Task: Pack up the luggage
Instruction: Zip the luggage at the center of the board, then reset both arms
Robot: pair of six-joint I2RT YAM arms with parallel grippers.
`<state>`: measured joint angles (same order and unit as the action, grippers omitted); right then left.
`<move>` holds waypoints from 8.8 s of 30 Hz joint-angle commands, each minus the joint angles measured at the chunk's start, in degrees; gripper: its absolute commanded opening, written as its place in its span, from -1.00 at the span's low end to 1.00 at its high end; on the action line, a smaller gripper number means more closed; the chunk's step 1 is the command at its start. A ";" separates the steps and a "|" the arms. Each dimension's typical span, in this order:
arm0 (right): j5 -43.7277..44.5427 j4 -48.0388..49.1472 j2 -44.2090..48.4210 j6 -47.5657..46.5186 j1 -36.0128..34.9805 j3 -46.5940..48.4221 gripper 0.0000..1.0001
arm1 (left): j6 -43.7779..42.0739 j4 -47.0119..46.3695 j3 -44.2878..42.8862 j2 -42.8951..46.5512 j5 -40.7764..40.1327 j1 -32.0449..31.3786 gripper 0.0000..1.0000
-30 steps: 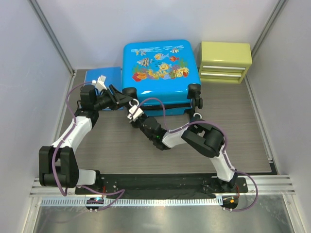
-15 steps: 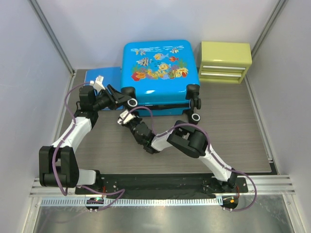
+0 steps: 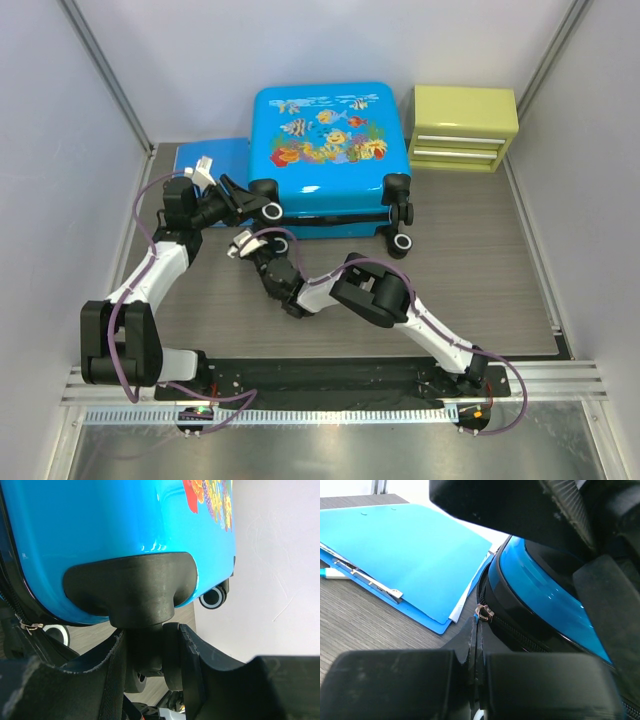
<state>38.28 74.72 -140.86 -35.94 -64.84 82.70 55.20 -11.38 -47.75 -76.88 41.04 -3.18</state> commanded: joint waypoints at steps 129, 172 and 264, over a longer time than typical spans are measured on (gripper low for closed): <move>-13.41 -90.63 84.25 46.93 12.37 -30.58 1.00 | -40.79 -46.45 18.04 -12.32 -6.85 -17.83 -0.06; -15.69 -88.87 86.71 47.02 12.45 -33.65 0.99 | -37.80 -56.12 11.36 -23.93 -4.21 -19.58 -0.99; -10.86 -96.76 87.76 52.73 12.72 -35.59 0.81 | -41.32 -14.13 25.24 14.45 -39.27 -50.52 0.91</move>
<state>28.01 -19.05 -57.52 13.34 -52.38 46.26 7.64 -35.73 -25.45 -73.01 7.60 -53.95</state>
